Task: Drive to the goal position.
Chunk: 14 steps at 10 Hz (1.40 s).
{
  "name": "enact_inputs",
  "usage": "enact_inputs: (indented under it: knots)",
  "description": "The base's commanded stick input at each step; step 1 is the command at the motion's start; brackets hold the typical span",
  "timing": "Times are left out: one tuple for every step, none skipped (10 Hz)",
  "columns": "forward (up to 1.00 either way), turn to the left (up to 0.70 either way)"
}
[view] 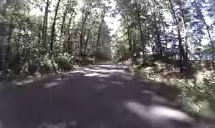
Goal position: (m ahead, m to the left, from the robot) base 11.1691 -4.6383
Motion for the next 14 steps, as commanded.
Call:
enact_inputs:
  knots:
    - [0.45,0.00]
    - [0.45,0.00]
    - [0.45,0.00]
    - [0.45,0.00]
    - [0.45,0.00]
    - [0.45,0.00]
    - [0.45,0.00]
    - [0.45,0.00]
    - [0.45,0.00]
    - [0.45,0.00]
    - [0.45,0.00]
    - [0.45,0.00]
    - [0.45,0.00]
    - [0.45,0.00]
